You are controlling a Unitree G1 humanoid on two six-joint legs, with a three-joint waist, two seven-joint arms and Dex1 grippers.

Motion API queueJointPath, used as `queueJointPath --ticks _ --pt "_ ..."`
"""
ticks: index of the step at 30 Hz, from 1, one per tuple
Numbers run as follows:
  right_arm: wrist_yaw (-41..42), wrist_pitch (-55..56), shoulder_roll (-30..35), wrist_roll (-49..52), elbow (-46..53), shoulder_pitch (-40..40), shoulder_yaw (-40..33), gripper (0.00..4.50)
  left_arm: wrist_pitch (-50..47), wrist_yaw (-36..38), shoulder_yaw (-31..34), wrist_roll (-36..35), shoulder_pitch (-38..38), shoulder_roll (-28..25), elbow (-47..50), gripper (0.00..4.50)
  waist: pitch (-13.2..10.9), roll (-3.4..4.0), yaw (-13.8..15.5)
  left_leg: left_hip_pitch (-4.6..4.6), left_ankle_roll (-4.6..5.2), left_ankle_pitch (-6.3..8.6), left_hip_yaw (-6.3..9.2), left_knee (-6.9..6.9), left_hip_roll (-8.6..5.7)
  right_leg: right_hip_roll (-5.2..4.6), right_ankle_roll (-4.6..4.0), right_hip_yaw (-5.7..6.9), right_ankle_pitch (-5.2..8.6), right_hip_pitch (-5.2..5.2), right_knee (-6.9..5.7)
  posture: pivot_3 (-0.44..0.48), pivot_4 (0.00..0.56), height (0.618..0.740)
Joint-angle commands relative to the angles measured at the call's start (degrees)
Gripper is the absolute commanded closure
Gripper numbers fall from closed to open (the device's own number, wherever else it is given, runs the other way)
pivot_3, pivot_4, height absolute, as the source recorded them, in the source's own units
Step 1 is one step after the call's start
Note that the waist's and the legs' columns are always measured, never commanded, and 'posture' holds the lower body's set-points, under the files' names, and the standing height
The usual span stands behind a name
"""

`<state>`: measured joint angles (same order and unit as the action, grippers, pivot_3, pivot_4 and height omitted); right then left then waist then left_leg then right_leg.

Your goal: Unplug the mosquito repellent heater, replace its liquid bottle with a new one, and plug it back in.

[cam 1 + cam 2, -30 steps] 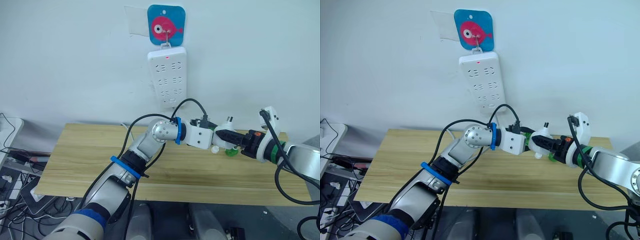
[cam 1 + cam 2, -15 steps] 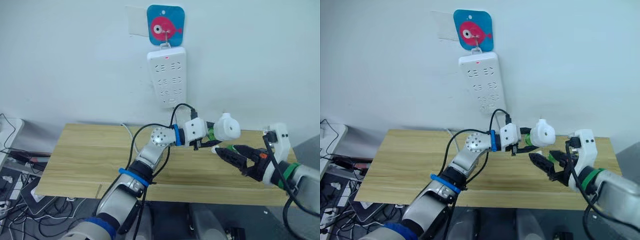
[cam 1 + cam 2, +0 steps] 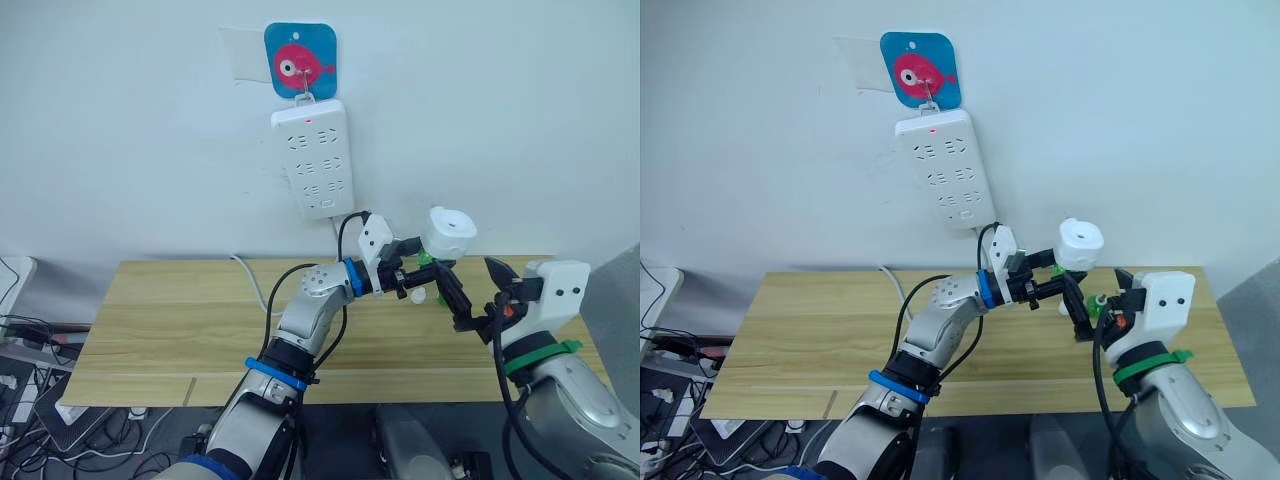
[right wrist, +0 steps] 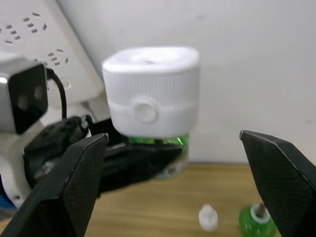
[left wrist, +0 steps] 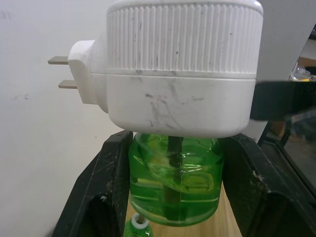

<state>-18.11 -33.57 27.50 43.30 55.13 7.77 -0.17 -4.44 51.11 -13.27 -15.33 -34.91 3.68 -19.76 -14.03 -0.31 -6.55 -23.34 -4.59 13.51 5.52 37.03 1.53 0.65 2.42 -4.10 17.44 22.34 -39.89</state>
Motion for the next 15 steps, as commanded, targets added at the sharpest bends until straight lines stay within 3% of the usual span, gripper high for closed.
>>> queueJointPath --ticks 1,15 --pt "1.9 1.6 -1.7 -5.0 0.2 -2.3 2.1 0.02 1.3 0.1 -0.6 0.0 0.4 0.3 2.9 2.27 0.0 0.0 0.0 0.0 0.0 0.0 0.0 0.0 0.0 0.0 0.0 0.0 0.0 0.0 0.0 -0.2 0.182 0.74" --pt "5.3 -2.5 -9.2 -9.3 -6.0 -10.9 2.0 0.02 1.8 -0.5 -1.2 0.9 0.1 0.5 2.9 2.27 0.0 0.0 0.0 -0.01 0.08 0.05 0.03 -0.01 0.0 -0.01 -0.12 0.02 -0.07 -0.01 -0.02 -0.185 0.189 0.74"
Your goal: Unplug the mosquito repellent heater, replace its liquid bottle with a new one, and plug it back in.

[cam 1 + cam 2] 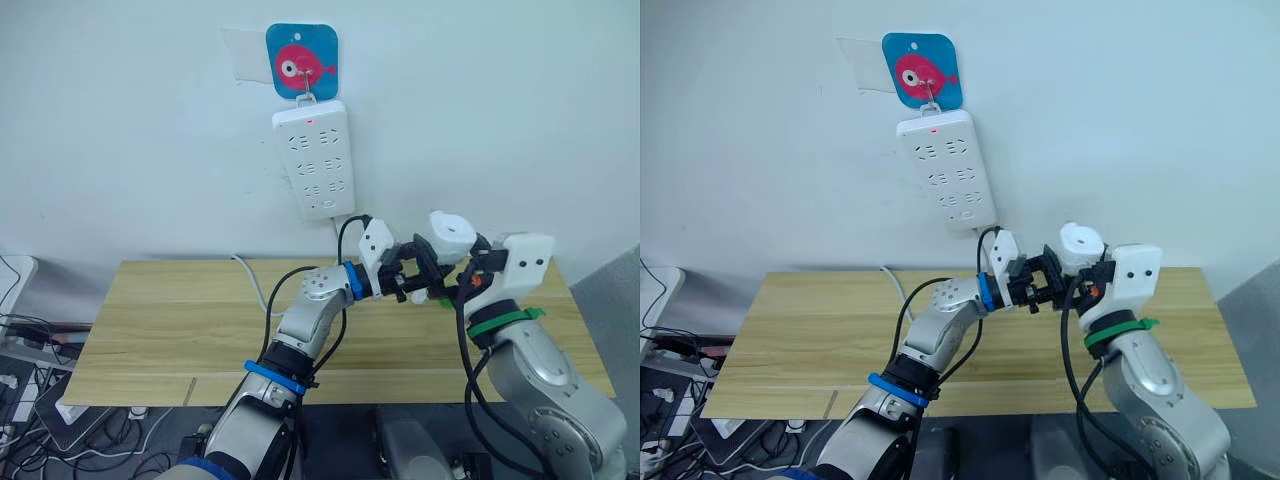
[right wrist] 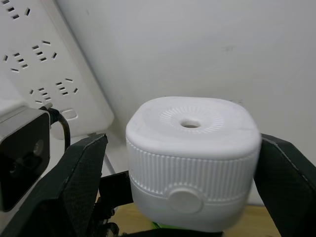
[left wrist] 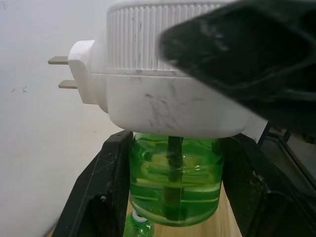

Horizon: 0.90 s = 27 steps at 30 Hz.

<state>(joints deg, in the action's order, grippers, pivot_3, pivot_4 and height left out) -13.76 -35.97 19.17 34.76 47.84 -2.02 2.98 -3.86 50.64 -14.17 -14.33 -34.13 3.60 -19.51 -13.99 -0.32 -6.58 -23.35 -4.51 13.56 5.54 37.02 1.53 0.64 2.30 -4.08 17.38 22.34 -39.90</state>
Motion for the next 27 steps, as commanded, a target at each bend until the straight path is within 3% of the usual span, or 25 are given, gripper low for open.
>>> queueJointPath --ticks 1,4,9,15,22,27 --pt "1.1 -0.3 -1.2 -1.0 1.2 -1.4 -1.1 0.02 1.0 -0.1 -0.3 -0.3 -0.6 0.7 2.8 2.27 0.0 0.0 0.0 0.0 0.0 0.0 -0.01 0.0 0.0 0.0 0.0 -0.01 0.0 0.0 0.0 -0.184 0.19 0.74" --pt "1.3 -0.7 -2.4 -1.4 1.4 -1.7 -1.0 0.18 0.7 -0.3 -0.4 -0.3 -0.4 0.6 3.2 2.27 0.0 0.0 0.0 0.0 0.0 0.0 -0.01 0.01 0.0 -0.01 0.0 -0.01 0.0 0.0 -0.01 -0.183 0.192 0.74" --pt "1.8 -0.9 -3.9 -3.1 2.2 -1.5 -0.7 1.5 0.3 -0.4 -0.3 -0.4 0.0 0.4 3.6 2.27 0.0 0.0 0.0 0.01 0.0 0.0 -0.01 0.01 0.0 -0.01 0.0 -0.01 0.0 0.0 -0.01 -0.188 0.191 0.74" --pt "2.7 -1.5 -5.2 -4.5 2.5 -1.2 -0.8 1.5 0.0 0.1 -0.3 -0.8 -0.1 0.6 3.2 2.27 0.0 0.0 0.0 0.01 0.0 0.0 -0.01 0.01 0.0 -0.01 0.0 -0.01 0.0 0.0 -0.02 -0.188 0.191 0.74" --pt "4.3 -1.4 -5.1 -5.4 2.3 -0.8 -3.3 1.5 -2.5 5.0 1.6 -4.1 -1.3 -2.5 3.7 0.1 0.0 0.0 0.0 0.01 0.0 0.0 -0.01 0.01 0.0 0.0 0.0 0.0 0.0 0.0 -0.02 -0.182 0.193 0.74" --pt "6.8 -1.4 -3.5 -4.8 1.9 -0.8 -7.0 1.5 1.2 13.3 3.8 -5.0 -3.3 -9.9 1.8 0.0 0.0 0.0 0.0 0.02 0.0 0.0 -0.01 0.0 0.0 0.0 0.0 0.0 0.0 0.0 -0.03 -0.173 0.2 0.74"
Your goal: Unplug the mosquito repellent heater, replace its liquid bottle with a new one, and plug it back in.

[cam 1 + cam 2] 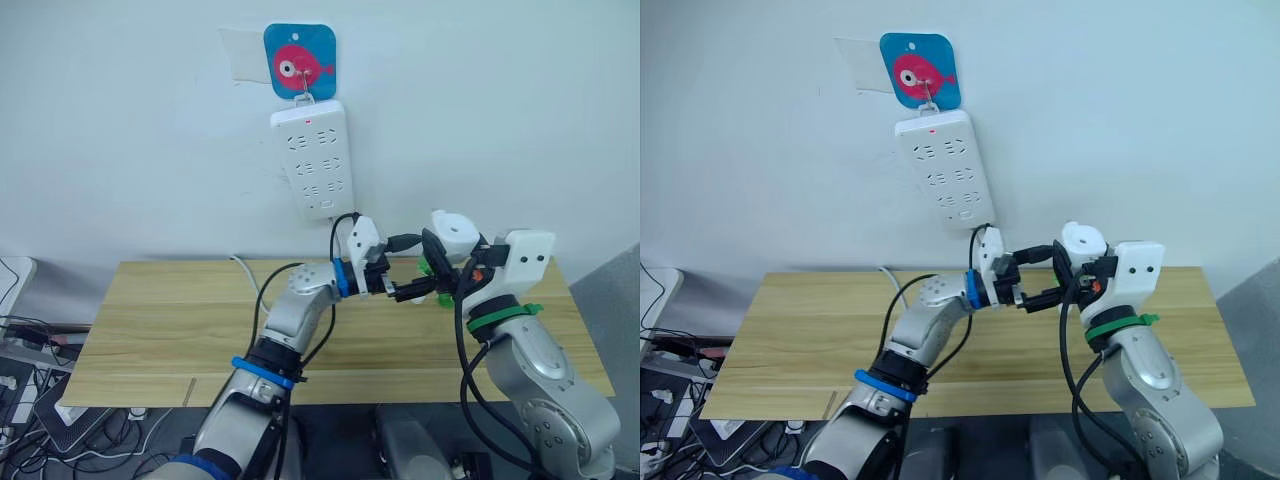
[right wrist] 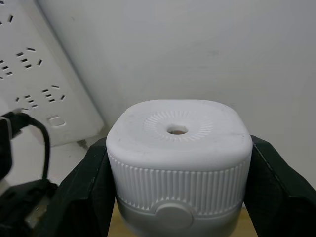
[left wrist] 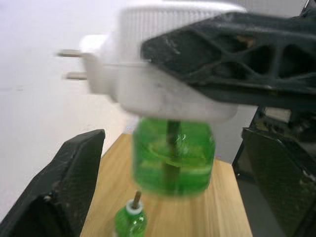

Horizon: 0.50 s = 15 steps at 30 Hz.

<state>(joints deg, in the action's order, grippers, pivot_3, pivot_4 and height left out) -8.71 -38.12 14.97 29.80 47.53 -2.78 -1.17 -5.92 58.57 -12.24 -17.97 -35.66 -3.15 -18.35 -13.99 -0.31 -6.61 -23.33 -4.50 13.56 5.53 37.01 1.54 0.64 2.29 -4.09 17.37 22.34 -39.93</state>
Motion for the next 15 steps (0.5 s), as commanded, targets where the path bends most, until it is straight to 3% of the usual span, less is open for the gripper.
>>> queueJointPath --ticks 1,7,15 --pt "2.2 0.7 1.0 0.2 2.2 -0.1 -3.2 1.5 3.1 6.9 2.7 -2.0 -2.1 -4.7 0.6 0.0 0.0 0.0 0.0 0.0 0.0 0.0 0.0 -0.01 0.0 0.0 0.0 0.0 0.0 0.0 0.0 -0.173 0.2 0.74" --pt "3.0 -0.1 -0.4 1.9 1.5 -2.2 -4.3 1.5 -5.6 11.1 5.8 -7.2 1.6 -13.4 9.1 0.0 0.0 0.0 0.0 0.04 0.0 0.0 0.02 -0.05 0.05 0.01 -0.02 0.02 0.01 0.0 -0.02 -0.146 0.209 0.74" --pt "6.3 0.0 -0.6 1.2 1.4 -2.5 -2.2 1.5 -11.4 0.7 13.5 -10.4 10.2 -18.1 20.7 0.0 0.0 0.0 0.4 0.06 0.0 0.0 0.04 -0.04 0.08 -0.02 -0.02 0.02 0.0 -0.01 -0.04 -0.107 0.209 0.74"
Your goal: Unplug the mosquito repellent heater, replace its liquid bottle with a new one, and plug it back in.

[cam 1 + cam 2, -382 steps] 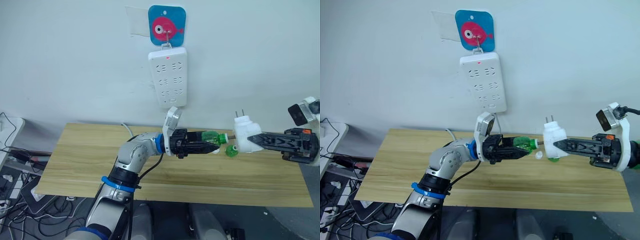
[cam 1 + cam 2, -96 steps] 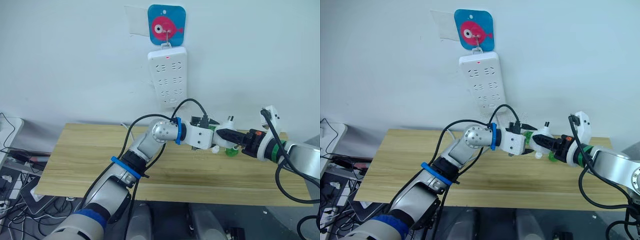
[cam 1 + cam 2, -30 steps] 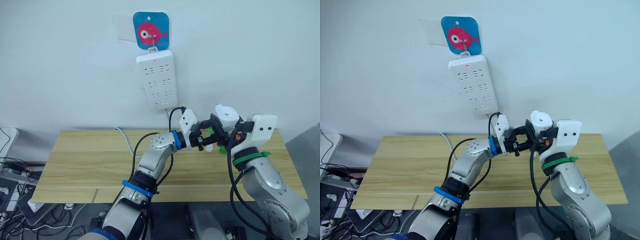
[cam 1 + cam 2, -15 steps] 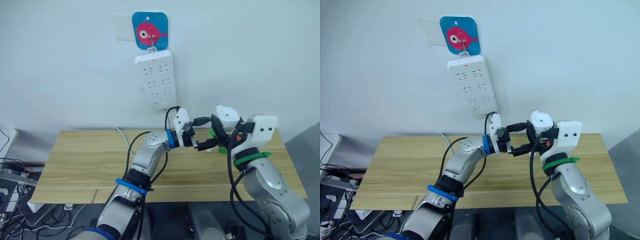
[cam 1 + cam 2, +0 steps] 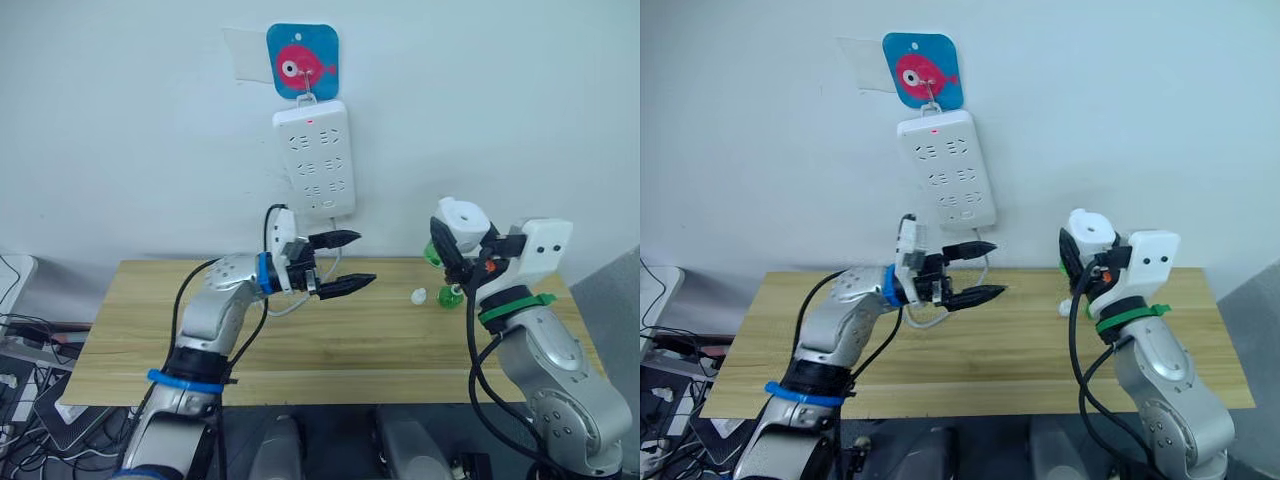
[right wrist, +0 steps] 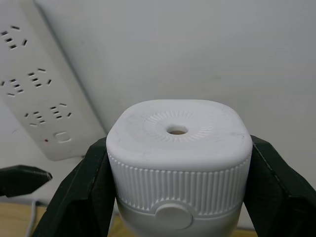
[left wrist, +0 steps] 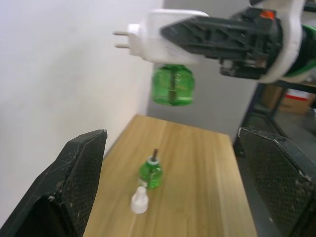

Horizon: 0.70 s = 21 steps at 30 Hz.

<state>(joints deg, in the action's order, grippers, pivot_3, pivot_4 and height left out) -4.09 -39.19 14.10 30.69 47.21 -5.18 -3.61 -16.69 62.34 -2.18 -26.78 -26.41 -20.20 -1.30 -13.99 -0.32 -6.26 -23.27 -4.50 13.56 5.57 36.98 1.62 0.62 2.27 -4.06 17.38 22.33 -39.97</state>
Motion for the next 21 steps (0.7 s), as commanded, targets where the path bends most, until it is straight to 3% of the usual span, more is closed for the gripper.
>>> queueJointPath --ticks 1,5,8,11,21 --pt "2.1 1.2 0.3 0.1 1.7 -0.1 0.4 1.5 -1.0 -3.9 4.0 -1.9 1.3 -1.3 4.2 0.0 0.0 0.0 0.1 0.01 0.0 0.0 -0.01 0.0 0.0 0.0 0.0 -0.01 0.0 0.0 0.0 -0.101 0.209 0.74" --pt "5.1 1.6 0.9 -0.3 0.5 -1.1 2.3 1.5 -2.9 -8.1 12.2 -3.9 2.0 -5.4 2.0 0.0 0.0 -0.01 0.6 0.02 0.0 0.0 0.0 0.0 0.0 0.0 0.0 0.01 0.0 0.0 0.0 -0.058 0.206 0.74" --pt "5.9 1.6 0.5 -0.1 -0.1 -1.7 2.5 1.5 -1.6 -9.2 13.6 -3.6 0.1 -6.4 -1.1 0.0 0.0 -0.02 1.2 0.07 0.0 0.0 0.0 -0.04 0.05 0.03 0.0 0.01 0.0 0.0 -0.02 -0.04 0.203 0.74" --pt "6.8 1.5 0.4 -0.2 -1.2 -3.1 2.8 1.5 1.1 -9.1 13.7 -2.1 -4.2 -6.1 -7.1 0.0 0.0 -0.09 2.1 0.05 0.0 0.0 0.02 0.0 -0.02 0.0 -0.01 0.06 0.0 -0.03 0.0 -0.033 0.204 0.74" --pt "7.5 0.3 0.0 -0.2 -2.2 -6.2 3.7 1.5 12.6 1.9 7.8 3.1 -19.9 -2.4 -32.0 0.0 0.0 -0.15 2.9 -0.1 -0.01 0.0 0.1 -0.01 -0.07 -0.03 -0.02 0.17 0.0 0.04 0.06 -0.055 0.189 0.74"
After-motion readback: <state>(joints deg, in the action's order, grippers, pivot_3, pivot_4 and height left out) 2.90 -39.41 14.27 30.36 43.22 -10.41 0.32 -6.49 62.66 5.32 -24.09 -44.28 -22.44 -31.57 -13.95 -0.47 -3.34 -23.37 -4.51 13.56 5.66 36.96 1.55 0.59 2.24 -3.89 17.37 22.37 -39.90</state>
